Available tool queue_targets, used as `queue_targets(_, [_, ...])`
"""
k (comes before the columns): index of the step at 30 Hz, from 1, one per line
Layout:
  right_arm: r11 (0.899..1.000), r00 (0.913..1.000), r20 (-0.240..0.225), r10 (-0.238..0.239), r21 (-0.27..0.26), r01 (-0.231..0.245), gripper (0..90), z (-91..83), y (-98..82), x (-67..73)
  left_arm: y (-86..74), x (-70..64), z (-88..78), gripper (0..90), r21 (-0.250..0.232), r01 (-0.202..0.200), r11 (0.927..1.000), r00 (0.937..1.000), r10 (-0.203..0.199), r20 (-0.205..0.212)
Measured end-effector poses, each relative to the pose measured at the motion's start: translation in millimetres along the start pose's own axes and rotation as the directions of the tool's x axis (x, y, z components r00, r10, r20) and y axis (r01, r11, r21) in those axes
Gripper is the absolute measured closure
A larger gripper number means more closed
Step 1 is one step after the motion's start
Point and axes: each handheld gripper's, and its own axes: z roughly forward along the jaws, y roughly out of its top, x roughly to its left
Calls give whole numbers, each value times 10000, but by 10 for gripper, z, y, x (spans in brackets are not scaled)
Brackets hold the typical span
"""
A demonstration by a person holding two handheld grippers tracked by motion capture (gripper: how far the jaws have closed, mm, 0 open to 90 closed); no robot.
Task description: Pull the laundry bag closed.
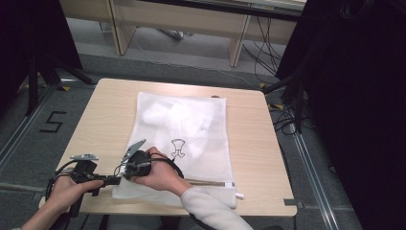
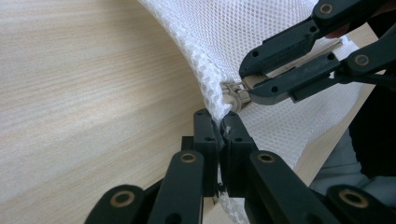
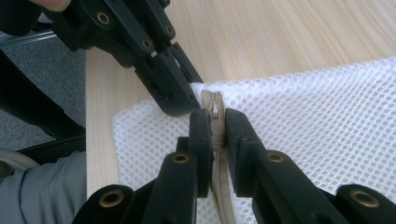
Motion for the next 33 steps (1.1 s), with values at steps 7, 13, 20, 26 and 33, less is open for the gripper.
queue_targets(7, [9999,10000,-66,68,120,-68,825,-13,-79,1,0,1,-2,860,-48,-23,10000,10000,23,16])
queue_targets(13, [9998,9999,-120,-5,189,7,826,-19,-120,-1,0,-17,3,859,-30,-370,9993,9989,369,-288])
queue_targets(20, [9993,10000,-67,-20,381,22,826,-18,-152,7,1,-22,-1,859,9,-500,9987,9977,500,-448])
queue_targets(26, [9986,10000,-34,-91,528,92,826,-22,-157,18,2,-35,-1,859,52,-580,9983,9969,582,-531])
queue_targets(33, [9987,10000,-33,-90,511,92,825,-45,-185,4,3,-37,-3,859,-5,-541,9985,9971,540,-533])
